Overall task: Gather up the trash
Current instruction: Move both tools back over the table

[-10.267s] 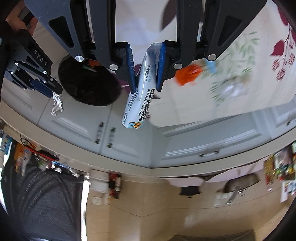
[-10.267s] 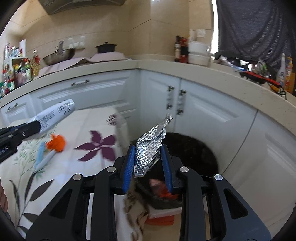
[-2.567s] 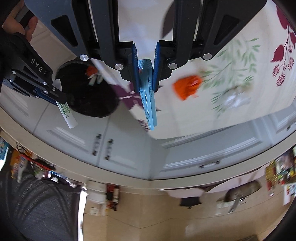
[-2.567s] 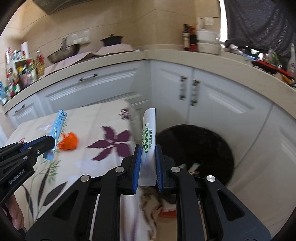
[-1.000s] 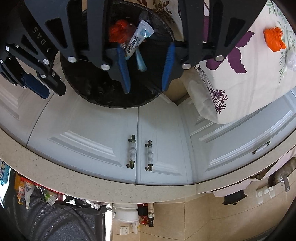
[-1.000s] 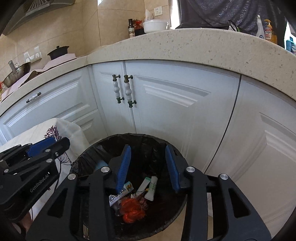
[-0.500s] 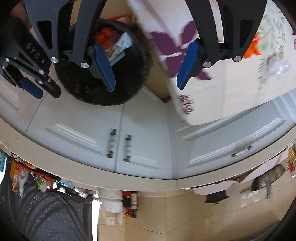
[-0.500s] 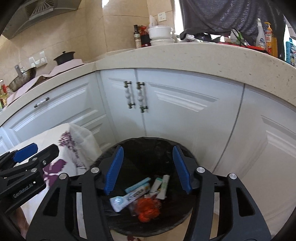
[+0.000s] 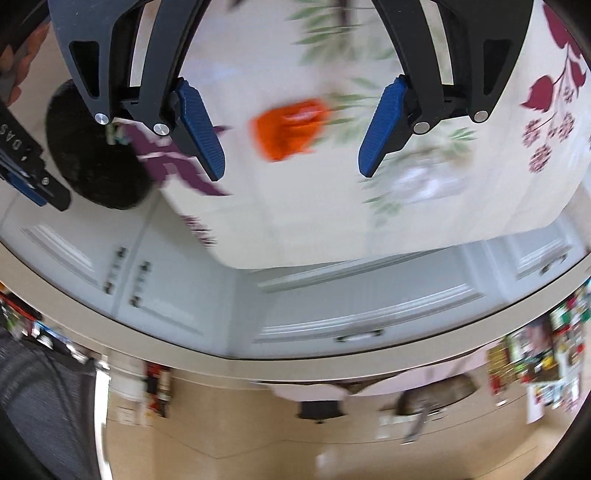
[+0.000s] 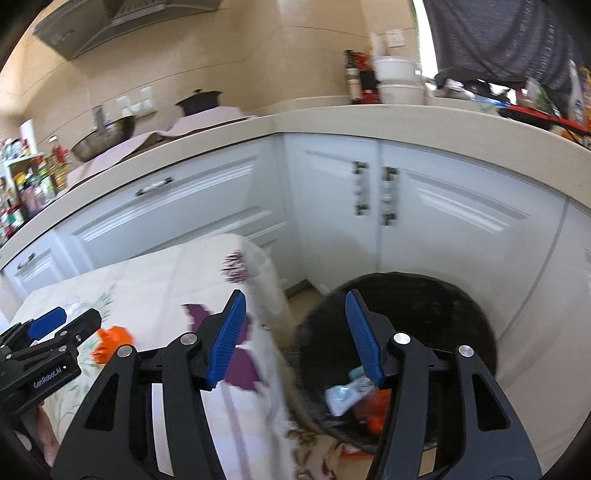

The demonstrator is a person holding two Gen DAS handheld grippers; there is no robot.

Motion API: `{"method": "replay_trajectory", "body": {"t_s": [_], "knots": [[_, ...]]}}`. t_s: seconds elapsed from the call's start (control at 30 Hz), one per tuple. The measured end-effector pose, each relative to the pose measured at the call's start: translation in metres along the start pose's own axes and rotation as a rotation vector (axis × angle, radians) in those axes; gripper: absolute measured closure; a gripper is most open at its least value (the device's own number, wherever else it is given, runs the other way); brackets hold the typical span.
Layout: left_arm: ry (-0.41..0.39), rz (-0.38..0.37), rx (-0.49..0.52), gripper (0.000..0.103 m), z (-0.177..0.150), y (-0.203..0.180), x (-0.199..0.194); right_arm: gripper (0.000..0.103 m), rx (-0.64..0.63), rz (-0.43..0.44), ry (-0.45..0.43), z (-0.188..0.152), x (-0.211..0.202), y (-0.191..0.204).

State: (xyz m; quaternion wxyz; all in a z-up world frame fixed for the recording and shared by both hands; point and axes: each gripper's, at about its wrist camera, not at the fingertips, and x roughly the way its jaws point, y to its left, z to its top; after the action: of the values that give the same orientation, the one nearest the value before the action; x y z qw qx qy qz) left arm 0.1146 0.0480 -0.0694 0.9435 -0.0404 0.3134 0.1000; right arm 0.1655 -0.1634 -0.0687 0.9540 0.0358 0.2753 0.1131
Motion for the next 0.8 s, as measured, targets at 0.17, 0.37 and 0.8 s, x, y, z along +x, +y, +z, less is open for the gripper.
{"method": "replay_trajectory", "body": {"t_s": [0.17, 0.37, 0.8], "knots": [[0.003, 0.077, -0.056, 0.030, -0.006, 0.048, -0.005, 0.048, -0.045, 0.051, 0.020, -0.001, 0.006, 0.042], [0.011, 0.134, -0.098, 0.030, -0.015, 0.093, -0.010, 0.048, -0.099, 0.106, 0.044, -0.002, 0.014, 0.087], [0.028, 0.202, -0.160, 0.029, -0.030, 0.156, -0.014, 0.040, -0.197, 0.169, 0.144, -0.023, 0.042, 0.164]]}}
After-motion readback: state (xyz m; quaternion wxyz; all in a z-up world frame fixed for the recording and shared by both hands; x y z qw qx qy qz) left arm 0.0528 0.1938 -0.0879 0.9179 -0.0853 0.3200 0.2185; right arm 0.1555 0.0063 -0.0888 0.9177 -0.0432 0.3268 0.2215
